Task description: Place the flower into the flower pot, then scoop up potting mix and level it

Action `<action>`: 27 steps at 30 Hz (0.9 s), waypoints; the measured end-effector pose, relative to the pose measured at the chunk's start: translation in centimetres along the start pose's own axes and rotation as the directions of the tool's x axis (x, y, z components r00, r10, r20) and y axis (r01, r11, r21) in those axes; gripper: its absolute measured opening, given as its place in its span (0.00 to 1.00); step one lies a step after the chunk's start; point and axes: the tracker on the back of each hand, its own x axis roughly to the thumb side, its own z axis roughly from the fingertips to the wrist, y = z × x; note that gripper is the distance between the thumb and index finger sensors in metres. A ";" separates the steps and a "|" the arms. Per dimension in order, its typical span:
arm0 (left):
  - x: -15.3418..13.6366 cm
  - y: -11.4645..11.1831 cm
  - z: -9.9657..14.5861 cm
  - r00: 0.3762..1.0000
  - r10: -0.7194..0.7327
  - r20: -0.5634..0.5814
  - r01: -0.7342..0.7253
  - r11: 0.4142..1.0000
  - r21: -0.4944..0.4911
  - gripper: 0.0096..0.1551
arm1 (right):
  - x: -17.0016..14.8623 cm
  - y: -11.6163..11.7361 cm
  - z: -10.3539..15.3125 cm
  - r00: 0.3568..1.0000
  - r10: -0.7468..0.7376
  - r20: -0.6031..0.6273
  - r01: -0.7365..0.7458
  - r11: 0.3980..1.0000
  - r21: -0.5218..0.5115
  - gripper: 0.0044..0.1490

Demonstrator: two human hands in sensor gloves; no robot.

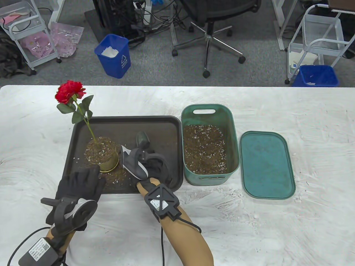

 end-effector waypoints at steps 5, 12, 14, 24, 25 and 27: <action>0.4 0.4 0.1 1.000 -0.006 0.012 0.006 1.000 0.012 0.32 | -0.3 0.5 0.2 0.999 0.014 0.036 -0.014 1.000 0.002 0.42; 0.4 0.6 0.2 1.000 -0.002 0.006 0.001 1.000 0.020 0.32 | -0.8 -2.3 3.2 0.987 0.067 0.148 -0.053 0.994 -0.098 0.43; 0.4 0.7 0.2 1.000 -0.003 0.008 0.003 1.000 0.016 0.32 | -1.5 -3.5 5.1 0.974 0.027 0.225 0.002 0.992 -0.127 0.43; 1.2 -0.1 0.3 0.999 -0.011 0.040 0.012 1.000 -0.024 0.32 | -14.1 -9.2 15.6 0.902 -0.212 0.376 0.368 0.834 -0.411 0.39; 1.3 -0.2 0.3 0.999 -0.015 0.040 0.016 0.999 -0.030 0.32 | -16.1 -9.8 16.1 0.891 -0.238 0.386 0.405 0.799 -0.445 0.38; 1.3 -0.4 0.3 0.999 -0.020 0.041 0.022 0.999 -0.042 0.31 | -19.8 -10.5 16.7 0.882 -0.302 0.361 0.458 0.729 -0.508 0.37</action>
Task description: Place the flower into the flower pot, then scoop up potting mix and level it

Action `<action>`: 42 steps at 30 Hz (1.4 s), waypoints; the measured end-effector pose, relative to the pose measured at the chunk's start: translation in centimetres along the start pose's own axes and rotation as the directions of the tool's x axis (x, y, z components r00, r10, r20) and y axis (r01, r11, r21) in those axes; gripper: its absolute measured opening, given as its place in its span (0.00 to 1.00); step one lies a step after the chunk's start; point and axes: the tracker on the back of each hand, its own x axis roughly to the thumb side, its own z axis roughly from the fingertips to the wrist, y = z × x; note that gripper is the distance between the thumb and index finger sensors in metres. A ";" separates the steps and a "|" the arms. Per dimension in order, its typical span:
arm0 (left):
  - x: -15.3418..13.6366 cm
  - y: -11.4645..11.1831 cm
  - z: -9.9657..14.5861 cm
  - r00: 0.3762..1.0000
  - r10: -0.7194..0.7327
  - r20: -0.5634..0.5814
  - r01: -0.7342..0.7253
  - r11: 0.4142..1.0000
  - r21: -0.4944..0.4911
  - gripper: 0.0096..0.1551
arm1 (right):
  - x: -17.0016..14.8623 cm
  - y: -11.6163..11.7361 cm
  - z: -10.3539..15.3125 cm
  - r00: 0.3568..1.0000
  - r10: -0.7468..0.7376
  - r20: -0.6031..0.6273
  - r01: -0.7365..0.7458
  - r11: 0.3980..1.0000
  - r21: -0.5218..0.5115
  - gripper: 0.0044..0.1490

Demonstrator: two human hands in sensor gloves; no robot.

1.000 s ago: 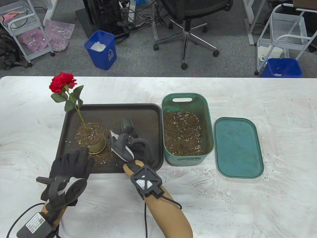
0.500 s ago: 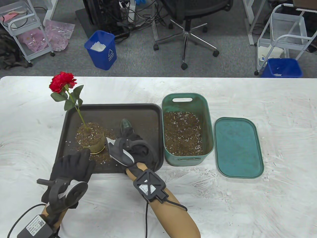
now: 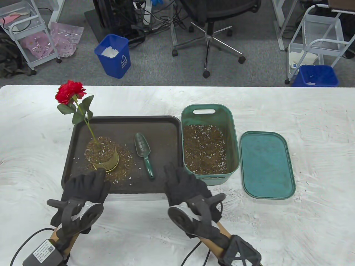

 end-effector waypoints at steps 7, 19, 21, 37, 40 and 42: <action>0.7 -0.1 -0.1 1.000 -0.003 0.014 0.003 1.000 -0.009 0.30 | -15.5 -7.2 1.2 0.860 -0.054 -0.507 -0.110 0.952 -0.287 0.30; 1.3 -1.0 0.2 0.998 0.015 0.053 -0.011 0.997 -0.072 0.30 | -30.7 2.2 7.4 0.310 0.487 -0.816 -0.049 0.866 0.498 0.41; 1.5 -0.9 0.2 0.998 0.017 0.060 -0.013 0.998 -0.068 0.30 | -31.4 2.8 8.1 0.265 0.507 -0.820 -0.028 0.854 0.519 0.41; 1.5 -1.1 0.2 0.997 0.037 0.070 -0.031 0.996 -0.081 0.30 | -32.6 4.6 9.0 0.205 0.563 -0.800 -0.039 0.822 0.568 0.33; 1.5 -1.2 0.2 0.997 0.042 0.070 -0.035 0.995 -0.090 0.30 | -32.7 4.6 9.0 0.207 0.545 -0.812 -0.025 0.833 0.553 0.30; 1.5 -1.2 0.2 0.997 0.044 0.068 -0.038 0.995 -0.092 0.30 | -32.6 4.1 8.9 0.202 0.533 -0.822 -0.035 0.843 0.538 0.30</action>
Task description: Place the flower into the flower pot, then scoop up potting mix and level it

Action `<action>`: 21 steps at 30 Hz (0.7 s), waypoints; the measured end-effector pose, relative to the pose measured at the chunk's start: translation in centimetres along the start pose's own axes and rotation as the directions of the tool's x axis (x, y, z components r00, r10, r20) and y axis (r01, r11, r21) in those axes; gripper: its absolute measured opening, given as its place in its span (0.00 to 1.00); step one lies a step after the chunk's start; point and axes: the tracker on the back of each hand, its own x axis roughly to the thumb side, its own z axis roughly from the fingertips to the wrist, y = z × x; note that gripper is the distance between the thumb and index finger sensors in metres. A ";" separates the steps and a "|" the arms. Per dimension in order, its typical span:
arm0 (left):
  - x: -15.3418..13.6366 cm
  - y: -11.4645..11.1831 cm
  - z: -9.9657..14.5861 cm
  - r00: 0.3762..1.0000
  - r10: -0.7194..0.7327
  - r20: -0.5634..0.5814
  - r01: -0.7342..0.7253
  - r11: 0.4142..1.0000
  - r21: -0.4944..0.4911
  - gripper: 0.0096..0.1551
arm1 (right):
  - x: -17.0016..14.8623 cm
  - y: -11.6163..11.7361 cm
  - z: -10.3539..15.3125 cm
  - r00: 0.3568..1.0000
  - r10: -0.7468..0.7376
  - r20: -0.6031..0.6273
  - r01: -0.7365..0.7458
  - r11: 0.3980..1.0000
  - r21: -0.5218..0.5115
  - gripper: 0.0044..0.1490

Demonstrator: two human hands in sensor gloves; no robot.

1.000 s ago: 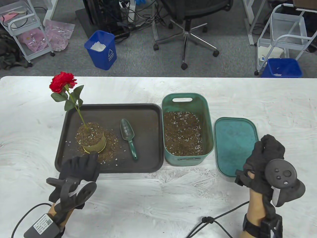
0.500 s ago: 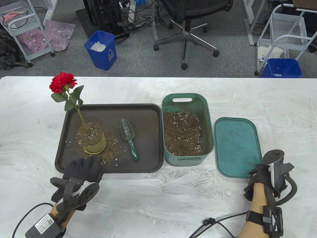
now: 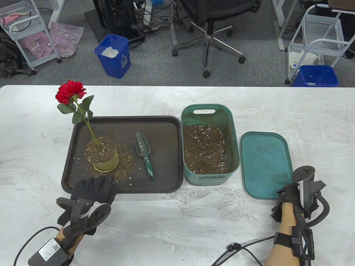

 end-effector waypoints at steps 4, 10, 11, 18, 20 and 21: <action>0.0 0.0 0.0 1.000 0.004 -0.001 -0.004 1.000 0.001 0.31 | -0.2 -1.0 0.5 0.987 -0.152 0.060 0.155 0.987 -0.046 0.31; 0.0 -0.1 0.0 1.000 0.009 0.007 -0.009 1.000 -0.009 0.31 | -1.8 -1.8 0.3 0.754 -0.643 0.131 0.638 0.765 0.087 0.44; 0.0 -0.1 0.0 1.000 0.010 0.007 -0.010 1.000 -0.010 0.31 | -2.0 -1.9 0.2 0.724 -0.677 0.132 0.667 0.736 0.113 0.47; 0.0 -0.2 0.0 1.000 0.017 0.007 -0.017 1.000 -0.023 0.31 | -1.9 -2.4 0.6 0.733 -0.673 0.098 0.649 0.735 0.195 0.41; 0.0 -0.2 0.0 1.000 0.019 0.008 -0.018 1.000 -0.022 0.31 | -1.7 -2.7 0.9 0.711 -0.694 0.116 0.668 0.718 0.197 0.36; 0.0 -0.2 0.0 1.000 0.019 0.008 -0.019 1.000 -0.021 0.31 | -1.6 -3.2 1.4 0.680 -0.719 0.145 0.695 0.695 0.182 0.35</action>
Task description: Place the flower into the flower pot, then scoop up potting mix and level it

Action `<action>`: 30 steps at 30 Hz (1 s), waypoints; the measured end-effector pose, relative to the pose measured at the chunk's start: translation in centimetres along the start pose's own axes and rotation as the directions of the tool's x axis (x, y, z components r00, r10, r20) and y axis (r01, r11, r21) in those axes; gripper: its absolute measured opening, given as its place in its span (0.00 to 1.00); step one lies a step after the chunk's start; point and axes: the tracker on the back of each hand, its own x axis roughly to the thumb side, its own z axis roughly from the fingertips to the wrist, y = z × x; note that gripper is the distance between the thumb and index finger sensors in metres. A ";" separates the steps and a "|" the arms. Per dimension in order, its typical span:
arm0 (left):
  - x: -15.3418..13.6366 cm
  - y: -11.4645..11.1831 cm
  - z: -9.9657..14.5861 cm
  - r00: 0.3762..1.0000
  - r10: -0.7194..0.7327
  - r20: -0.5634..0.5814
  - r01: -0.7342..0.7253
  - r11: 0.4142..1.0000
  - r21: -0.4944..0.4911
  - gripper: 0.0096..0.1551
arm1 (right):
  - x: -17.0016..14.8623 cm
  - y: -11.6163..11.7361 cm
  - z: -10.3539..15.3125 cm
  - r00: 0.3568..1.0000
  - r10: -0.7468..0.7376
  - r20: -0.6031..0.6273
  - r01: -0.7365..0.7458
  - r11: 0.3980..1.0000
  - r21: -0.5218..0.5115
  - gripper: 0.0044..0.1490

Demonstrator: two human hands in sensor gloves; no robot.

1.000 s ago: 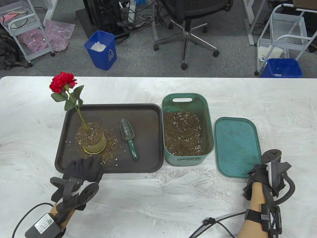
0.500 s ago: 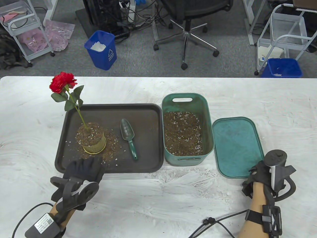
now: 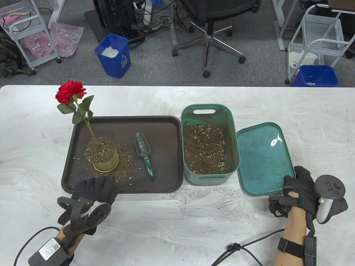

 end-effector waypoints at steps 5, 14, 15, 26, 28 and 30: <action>0.0 0.0 0.0 1.000 -0.002 0.005 0.002 1.000 0.002 0.31 | 2.9 -0.9 2.8 0.974 -0.004 0.225 0.044 0.984 -0.175 0.33; 0.1 0.0 0.1 1.000 -0.004 0.012 0.004 1.000 0.010 0.30 | 9.5 0.2 12.0 0.766 0.362 0.531 -0.033 0.847 -0.530 0.32; 0.1 0.0 0.1 1.000 -0.005 0.013 0.004 1.000 0.011 0.31 | 10.0 0.6 13.1 0.737 0.411 0.537 -0.045 0.822 -0.567 0.32; 0.2 0.2 0.1 1.000 -0.010 0.014 0.010 1.000 0.022 0.30 | 13.7 3.7 20.2 0.505 0.620 0.600 -0.035 0.710 -0.704 0.30; 0.2 0.4 0.2 1.000 -0.009 0.014 0.009 1.000 0.029 0.30 | 14.3 4.8 21.1 0.441 0.649 0.620 -0.030 0.701 -0.713 0.30; 0.2 0.4 0.2 1.000 -0.007 0.013 0.006 0.999 0.033 0.30 | 14.5 6.4 22.1 0.365 0.660 0.657 -0.011 0.708 -0.706 0.28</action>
